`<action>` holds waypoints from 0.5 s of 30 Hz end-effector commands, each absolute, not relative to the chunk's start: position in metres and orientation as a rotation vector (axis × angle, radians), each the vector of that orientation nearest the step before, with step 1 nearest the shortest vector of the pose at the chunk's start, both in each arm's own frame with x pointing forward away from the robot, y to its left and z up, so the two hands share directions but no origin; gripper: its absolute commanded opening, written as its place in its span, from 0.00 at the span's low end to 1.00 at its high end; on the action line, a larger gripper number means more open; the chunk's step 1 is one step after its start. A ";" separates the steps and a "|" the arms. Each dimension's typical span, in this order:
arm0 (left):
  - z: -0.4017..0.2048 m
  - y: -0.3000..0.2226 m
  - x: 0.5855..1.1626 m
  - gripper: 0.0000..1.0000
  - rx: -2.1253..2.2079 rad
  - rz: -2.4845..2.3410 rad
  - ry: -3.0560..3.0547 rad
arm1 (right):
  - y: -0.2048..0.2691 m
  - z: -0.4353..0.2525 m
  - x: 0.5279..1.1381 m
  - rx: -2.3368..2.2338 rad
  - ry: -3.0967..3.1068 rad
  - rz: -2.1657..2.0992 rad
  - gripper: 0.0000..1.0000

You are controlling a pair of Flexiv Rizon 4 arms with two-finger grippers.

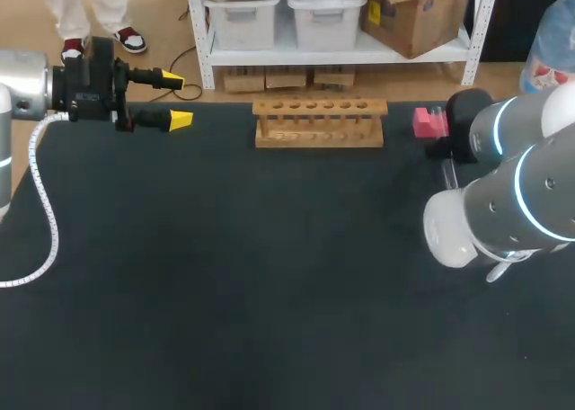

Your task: Grasp the test tube, adjust it, and insert it.

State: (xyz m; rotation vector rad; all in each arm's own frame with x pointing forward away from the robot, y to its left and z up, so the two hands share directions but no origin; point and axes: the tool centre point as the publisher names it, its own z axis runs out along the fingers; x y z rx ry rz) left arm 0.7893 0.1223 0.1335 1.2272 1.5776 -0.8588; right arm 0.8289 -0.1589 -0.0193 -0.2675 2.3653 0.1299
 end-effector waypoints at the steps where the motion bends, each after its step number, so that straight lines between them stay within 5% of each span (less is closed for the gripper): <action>1: 0.133 0.122 0.788 1.00 1.224 -0.855 1.573 | -0.162 -0.016 0.829 -0.280 2.371 0.163 0.42; 9: 0.133 0.122 0.788 1.00 1.224 -0.855 1.573 | -0.163 -0.017 0.828 -0.276 2.381 0.154 0.31; 12: 0.133 0.122 0.788 1.00 1.224 -0.855 1.573 | -0.162 -0.016 0.828 -0.277 2.382 0.152 0.16; 15: 0.133 0.122 0.788 1.00 1.224 -0.855 1.573 | -0.161 -0.016 0.829 -0.281 2.384 0.150 0.13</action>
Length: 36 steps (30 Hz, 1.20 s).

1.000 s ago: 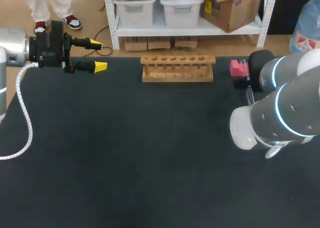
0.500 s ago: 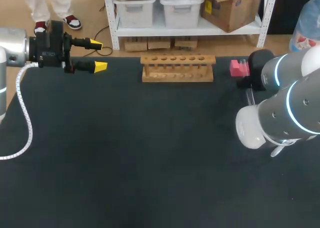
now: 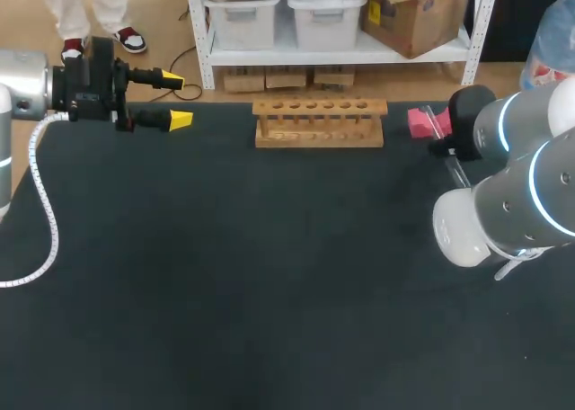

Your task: Grasp the test tube, adjust it, and insert it.

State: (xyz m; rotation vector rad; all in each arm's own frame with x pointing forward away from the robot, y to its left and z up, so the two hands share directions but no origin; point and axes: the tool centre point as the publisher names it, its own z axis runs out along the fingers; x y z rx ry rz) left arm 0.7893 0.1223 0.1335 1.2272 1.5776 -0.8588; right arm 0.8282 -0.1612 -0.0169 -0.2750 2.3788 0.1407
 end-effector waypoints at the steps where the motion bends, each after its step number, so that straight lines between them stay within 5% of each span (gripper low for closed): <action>1: 0.133 0.122 0.788 1.00 1.224 -0.855 1.573 | -0.161 -0.016 0.829 -0.282 2.384 0.150 0.11; 7: 0.133 0.122 0.788 1.00 1.224 -0.855 1.573 | -0.161 -0.015 0.827 -0.268 2.389 0.138 0.00; 36: 0.133 0.122 0.788 1.00 1.224 -0.855 1.573 | -0.164 0.016 0.815 -0.159 2.365 0.060 0.00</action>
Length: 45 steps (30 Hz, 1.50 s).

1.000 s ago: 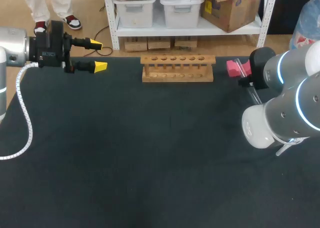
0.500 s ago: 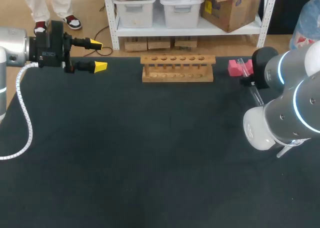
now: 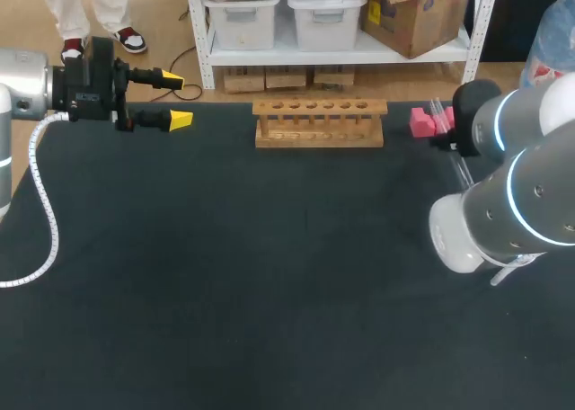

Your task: Grasp the test tube, adjust it, and insert it.

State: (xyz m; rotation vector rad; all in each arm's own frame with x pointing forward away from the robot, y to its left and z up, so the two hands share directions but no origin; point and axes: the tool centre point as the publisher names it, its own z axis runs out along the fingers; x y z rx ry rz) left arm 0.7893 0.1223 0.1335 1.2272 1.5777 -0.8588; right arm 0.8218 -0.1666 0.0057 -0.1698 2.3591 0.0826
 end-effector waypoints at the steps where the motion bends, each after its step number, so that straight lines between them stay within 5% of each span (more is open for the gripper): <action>1: 0.133 0.122 0.788 1.00 1.224 -0.855 1.573 | -0.163 0.019 0.814 -0.158 2.364 0.058 0.00; 20: 0.133 0.122 0.788 1.00 1.224 -0.855 1.573 | -0.133 0.087 0.786 -0.097 2.357 -0.029 0.00; 45: 0.133 0.122 0.788 1.00 1.224 -0.855 1.573 | -0.015 0.094 0.816 -0.166 2.334 0.067 0.00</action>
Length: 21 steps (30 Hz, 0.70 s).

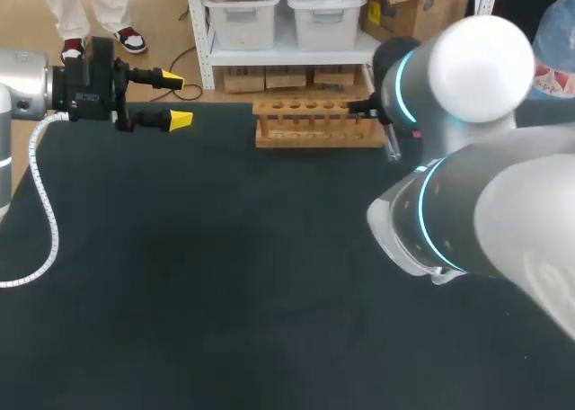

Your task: Grasp the test tube, adjust it, and insert it.

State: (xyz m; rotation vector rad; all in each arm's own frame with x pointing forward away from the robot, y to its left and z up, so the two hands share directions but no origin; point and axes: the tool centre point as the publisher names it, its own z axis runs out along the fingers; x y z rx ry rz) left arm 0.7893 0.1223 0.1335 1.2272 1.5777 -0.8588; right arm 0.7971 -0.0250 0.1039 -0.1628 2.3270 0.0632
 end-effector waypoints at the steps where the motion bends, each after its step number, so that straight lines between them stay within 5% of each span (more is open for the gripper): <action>1: 0.133 0.122 0.788 1.00 1.224 -0.855 1.573 | -0.012 0.093 0.819 -0.171 2.336 0.073 0.00; 21: 0.133 0.122 0.788 1.00 1.224 -0.855 1.573 | 0.006 0.070 0.826 -0.209 2.396 0.088 0.00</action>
